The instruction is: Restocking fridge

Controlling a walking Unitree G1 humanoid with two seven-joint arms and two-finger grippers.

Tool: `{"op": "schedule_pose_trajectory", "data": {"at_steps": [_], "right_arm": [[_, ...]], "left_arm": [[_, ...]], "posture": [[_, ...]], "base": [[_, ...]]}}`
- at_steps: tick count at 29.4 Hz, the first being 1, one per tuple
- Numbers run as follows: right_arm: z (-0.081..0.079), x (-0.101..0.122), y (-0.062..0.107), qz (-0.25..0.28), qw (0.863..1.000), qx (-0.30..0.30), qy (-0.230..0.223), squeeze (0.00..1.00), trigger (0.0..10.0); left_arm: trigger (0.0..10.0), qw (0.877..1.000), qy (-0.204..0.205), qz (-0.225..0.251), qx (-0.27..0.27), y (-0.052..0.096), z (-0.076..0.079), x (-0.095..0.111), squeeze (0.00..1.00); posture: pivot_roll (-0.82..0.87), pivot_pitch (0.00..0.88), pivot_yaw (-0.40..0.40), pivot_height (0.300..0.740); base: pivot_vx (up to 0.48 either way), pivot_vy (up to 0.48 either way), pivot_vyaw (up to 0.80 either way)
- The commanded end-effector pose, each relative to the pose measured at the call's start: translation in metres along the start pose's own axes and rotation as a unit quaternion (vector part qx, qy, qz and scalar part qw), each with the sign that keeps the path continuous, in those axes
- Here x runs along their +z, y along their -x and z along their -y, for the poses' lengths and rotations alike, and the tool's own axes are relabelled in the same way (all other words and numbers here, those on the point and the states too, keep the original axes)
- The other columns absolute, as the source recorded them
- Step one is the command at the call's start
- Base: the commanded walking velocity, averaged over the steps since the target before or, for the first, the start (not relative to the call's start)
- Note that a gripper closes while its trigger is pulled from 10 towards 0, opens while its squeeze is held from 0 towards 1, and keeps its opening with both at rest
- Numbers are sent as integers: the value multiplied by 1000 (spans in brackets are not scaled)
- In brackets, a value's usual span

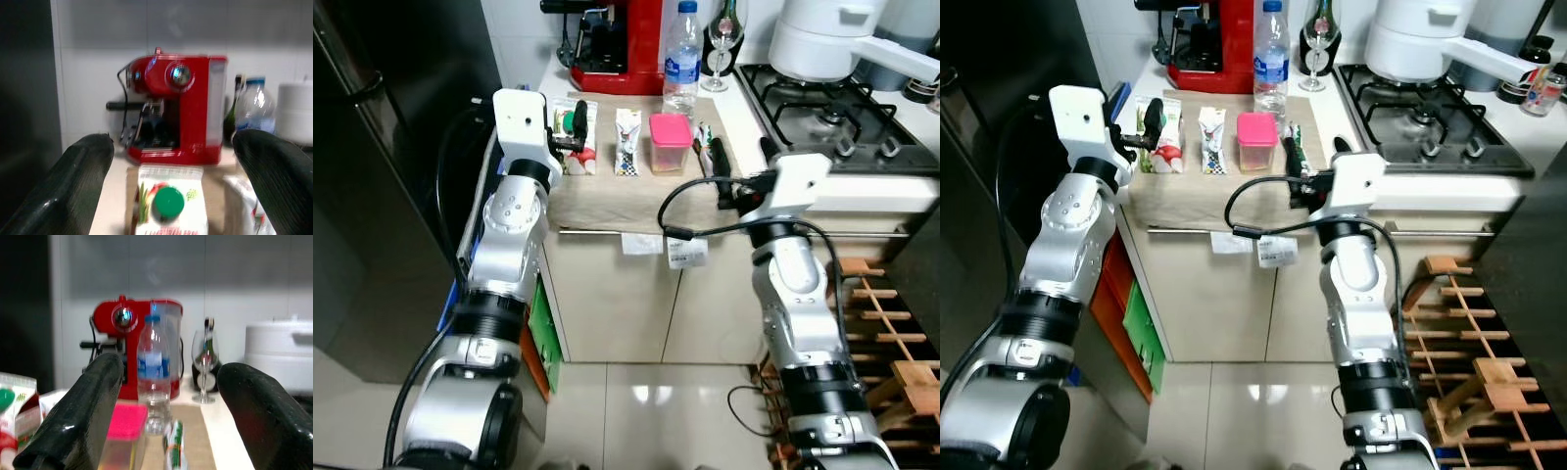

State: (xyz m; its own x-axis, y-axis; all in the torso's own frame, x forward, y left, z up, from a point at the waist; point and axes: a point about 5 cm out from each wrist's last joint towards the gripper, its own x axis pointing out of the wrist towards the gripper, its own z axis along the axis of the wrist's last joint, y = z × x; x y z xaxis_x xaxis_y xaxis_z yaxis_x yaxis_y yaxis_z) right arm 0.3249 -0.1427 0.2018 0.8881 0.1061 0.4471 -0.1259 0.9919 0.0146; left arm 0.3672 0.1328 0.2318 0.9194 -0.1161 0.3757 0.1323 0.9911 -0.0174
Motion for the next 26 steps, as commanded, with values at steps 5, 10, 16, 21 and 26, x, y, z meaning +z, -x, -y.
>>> {"op": "schedule_pose_trajectory", "data": {"at_steps": [5, 10, 16, 21, 26], "right_arm": [[0, -1, -2, -4, 1000, -3, 0, 0, 10000], [-4, -1, -1, -10, 1000, 1, -1, 0, 10000], [-14, 23, -6, 31, 998, 57, -9, 0, 10000], [-12, 21, 9, 1, 995, 100, -13, 0, 10000], [4, 20, 22, -12, 996, 89, 7, 0, 10000]], "left_arm": [[10000, 1000, 15, -21, -5, 1, 3, -8, 1000], [10000, 1000, 10, -17, -17, 0, 5, -6, 1000], [10000, 999, 7, -3, -34, 0, 8, 0, 576], [10000, 999, -6, -18, -45, 0, 9, -6, 0], [10000, 998, -25, -29, -51, -5, -3, -8, 0]], "posture": [[-68, 0, 28, 740], [-69, 0, 22, 740], [-67, 0, 22, 740], [-67, 0, 18, 740], [-75, 0, 20, 740]], "base": [[0, 0, 0], [0, 0, 0], [0, 0, 0], [0, 0, 0], [0, 0, 0]]}}
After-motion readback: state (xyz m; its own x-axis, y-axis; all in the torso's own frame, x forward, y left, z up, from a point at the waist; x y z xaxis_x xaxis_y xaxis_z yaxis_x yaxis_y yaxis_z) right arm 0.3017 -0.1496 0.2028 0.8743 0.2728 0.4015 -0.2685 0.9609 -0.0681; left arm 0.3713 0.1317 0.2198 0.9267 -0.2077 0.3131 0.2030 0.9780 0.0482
